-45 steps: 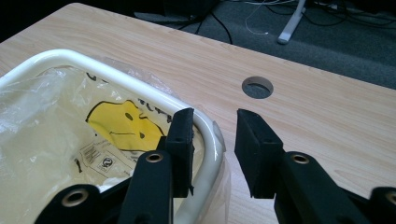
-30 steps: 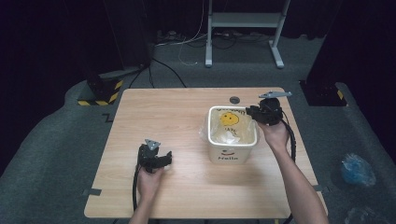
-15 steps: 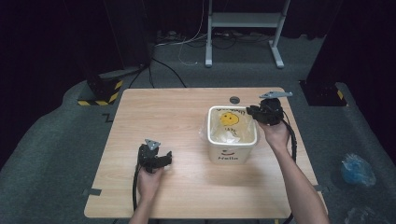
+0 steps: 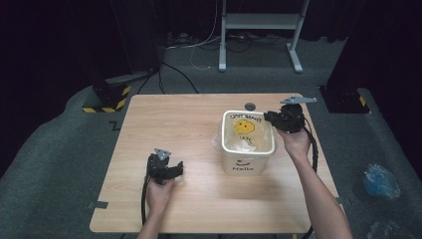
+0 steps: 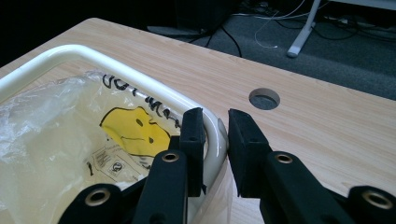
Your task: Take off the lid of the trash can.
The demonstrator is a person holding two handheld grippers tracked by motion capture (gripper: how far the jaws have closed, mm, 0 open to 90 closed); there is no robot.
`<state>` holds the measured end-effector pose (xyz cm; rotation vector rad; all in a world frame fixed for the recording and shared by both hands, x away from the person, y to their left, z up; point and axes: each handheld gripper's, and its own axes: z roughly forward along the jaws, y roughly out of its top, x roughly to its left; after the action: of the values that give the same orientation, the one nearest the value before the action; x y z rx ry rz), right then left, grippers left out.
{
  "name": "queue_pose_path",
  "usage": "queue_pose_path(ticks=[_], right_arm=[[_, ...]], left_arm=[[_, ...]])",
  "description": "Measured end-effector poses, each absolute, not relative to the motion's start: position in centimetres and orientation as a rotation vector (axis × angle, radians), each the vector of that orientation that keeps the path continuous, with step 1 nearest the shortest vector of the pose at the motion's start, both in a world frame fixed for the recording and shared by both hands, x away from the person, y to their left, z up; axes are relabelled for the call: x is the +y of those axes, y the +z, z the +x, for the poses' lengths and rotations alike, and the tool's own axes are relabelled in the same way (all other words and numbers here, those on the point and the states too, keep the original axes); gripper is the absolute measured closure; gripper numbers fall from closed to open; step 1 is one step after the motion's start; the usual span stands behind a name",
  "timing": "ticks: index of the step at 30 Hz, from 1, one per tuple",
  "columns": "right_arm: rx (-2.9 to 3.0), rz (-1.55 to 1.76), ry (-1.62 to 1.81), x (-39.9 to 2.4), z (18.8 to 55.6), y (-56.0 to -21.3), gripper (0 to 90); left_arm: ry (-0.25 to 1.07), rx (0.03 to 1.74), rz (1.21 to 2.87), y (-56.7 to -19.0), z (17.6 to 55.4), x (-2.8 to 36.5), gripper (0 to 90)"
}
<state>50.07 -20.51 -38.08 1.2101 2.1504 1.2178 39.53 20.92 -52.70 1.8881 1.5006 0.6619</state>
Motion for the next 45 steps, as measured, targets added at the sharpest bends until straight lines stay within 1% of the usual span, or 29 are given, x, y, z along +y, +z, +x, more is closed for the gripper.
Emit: queue_pose_path(ticks=[20, 45], right_arm=[[2.106, 1.237, 1.242, -22.7, 49.2, -36.9, 76.7], [2.038, 1.318, 1.253, -28.1, 47.3, -36.9, 76.8]], left_arm=[[0.661, 1.501, 1.888, -52.7, 39.5, 20.9, 21.5], [0.662, 1.503, 1.883, -52.7, 39.6, 20.9, 21.5]])
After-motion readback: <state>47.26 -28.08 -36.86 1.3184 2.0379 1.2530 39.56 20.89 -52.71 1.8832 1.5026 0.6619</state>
